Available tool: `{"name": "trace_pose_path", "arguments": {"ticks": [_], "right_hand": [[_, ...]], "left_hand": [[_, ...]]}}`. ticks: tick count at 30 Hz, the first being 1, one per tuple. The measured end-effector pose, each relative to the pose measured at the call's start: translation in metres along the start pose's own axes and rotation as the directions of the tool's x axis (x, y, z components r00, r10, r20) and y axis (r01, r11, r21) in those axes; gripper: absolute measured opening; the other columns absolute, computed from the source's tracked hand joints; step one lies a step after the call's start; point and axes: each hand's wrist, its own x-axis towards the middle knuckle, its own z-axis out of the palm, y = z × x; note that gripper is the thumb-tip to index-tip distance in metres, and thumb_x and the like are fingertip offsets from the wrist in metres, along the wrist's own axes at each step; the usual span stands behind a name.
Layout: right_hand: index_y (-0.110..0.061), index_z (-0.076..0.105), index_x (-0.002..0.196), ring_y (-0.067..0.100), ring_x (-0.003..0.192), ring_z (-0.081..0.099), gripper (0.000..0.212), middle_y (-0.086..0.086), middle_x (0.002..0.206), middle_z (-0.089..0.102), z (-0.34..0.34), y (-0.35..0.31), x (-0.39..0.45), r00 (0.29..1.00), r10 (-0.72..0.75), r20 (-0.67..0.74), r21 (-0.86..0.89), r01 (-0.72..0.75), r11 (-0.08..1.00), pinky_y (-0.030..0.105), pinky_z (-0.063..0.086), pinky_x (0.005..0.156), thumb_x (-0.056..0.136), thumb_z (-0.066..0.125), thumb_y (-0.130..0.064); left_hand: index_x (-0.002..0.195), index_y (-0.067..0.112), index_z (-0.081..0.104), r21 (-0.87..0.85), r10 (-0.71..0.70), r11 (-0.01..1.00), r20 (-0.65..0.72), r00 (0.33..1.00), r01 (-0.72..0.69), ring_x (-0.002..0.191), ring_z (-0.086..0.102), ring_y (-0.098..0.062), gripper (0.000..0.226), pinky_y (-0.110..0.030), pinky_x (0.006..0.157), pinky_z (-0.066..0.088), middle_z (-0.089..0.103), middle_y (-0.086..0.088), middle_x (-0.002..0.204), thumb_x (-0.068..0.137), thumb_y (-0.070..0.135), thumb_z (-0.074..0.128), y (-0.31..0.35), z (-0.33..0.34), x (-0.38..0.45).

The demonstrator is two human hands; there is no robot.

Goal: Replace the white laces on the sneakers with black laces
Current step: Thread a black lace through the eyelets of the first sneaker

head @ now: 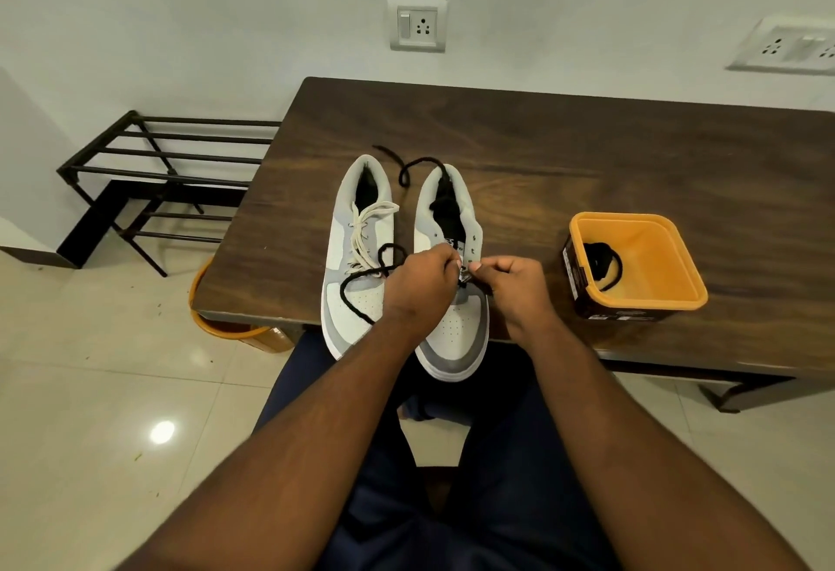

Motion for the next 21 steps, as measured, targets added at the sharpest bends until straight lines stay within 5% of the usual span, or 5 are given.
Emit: {"name": "trace_pose_path", "arguments": {"ticks": [10, 15, 21], "right_hand": [[0.0, 0.073, 0.092, 0.013, 0.069, 0.068, 0.009, 0.01, 0.082, 0.073, -0.002, 0.004, 0.002, 0.999, 0.047, 0.008, 0.059, -0.047, 0.997, 0.021, 0.056, 0.062, 0.087, 0.067, -0.005], [-0.008, 0.074, 0.082, 0.016, 0.075, 0.069, 0.007, 0.01, 0.083, 0.074, -0.004, 0.006, 0.005, 0.999, 0.035, 0.003, 0.032, -0.035, 0.999, 0.025, 0.056, 0.07, 0.087, 0.069, -0.006], [0.003, 0.072, 0.087, 0.015, 0.074, 0.065, 0.021, 0.012, 0.083, 0.073, -0.008, 0.011, 0.004, 0.998, -0.011, 0.059, -0.038, 0.013, 0.999, 0.03, 0.055, 0.076, 0.092, 0.064, -0.016]], "left_hand": [[0.098, 0.018, 0.064, -0.007, -0.041, 0.999, -0.072, 0.997, 0.04, 0.079, 0.062, -0.026, 0.021, -0.032, 0.062, 0.044, 0.068, -0.003, 0.087, 0.1, 0.027, 0.045, 0.003, 0.012, -0.008], [0.097, 0.018, 0.068, -0.035, -0.078, 0.996, -0.051, 0.996, 0.076, 0.08, 0.062, -0.026, 0.022, -0.035, 0.067, 0.051, 0.069, -0.004, 0.088, 0.098, 0.025, 0.047, 0.005, 0.014, -0.008], [0.092, 0.02, 0.069, -0.095, -0.12, 0.989, -0.022, 0.993, 0.117, 0.081, 0.063, -0.023, 0.021, -0.036, 0.07, 0.053, 0.07, 0.0, 0.087, 0.096, 0.025, 0.049, 0.005, 0.013, -0.008]]}}
